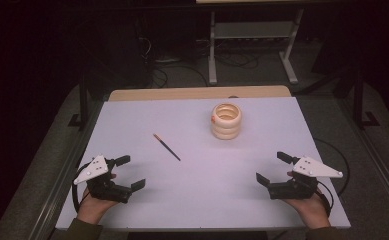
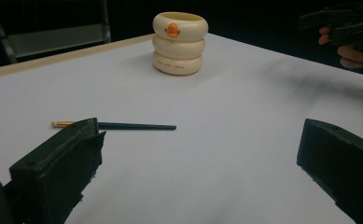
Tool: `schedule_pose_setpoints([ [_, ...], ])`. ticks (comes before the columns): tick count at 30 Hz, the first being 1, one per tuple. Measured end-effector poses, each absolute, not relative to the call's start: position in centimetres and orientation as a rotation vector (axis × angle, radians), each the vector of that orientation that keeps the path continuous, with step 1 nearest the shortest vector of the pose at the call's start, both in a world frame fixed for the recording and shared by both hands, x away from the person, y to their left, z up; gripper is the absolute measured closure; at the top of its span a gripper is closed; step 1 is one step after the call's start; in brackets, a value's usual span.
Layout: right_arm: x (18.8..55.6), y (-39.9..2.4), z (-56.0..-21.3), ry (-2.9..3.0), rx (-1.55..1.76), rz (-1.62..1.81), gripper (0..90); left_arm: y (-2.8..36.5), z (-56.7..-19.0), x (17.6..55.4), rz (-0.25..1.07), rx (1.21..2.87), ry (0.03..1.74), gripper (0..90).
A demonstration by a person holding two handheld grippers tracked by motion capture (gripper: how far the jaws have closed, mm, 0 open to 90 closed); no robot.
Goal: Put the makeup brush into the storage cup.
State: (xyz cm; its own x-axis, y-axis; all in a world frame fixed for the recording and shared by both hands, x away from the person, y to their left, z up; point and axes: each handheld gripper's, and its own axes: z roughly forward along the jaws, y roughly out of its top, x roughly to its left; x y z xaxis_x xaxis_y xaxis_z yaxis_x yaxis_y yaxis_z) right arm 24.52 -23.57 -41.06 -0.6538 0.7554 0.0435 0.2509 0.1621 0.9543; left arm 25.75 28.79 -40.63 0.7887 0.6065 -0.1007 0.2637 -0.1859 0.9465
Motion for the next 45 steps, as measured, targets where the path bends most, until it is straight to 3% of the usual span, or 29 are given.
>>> schedule_pose_setpoints([
  [45,24.7,-23.3,-40.9,1.996,0.935,1.518,0.0,27.3,-39.3,28.8,0.394,1.804,0.739,0.0],
])
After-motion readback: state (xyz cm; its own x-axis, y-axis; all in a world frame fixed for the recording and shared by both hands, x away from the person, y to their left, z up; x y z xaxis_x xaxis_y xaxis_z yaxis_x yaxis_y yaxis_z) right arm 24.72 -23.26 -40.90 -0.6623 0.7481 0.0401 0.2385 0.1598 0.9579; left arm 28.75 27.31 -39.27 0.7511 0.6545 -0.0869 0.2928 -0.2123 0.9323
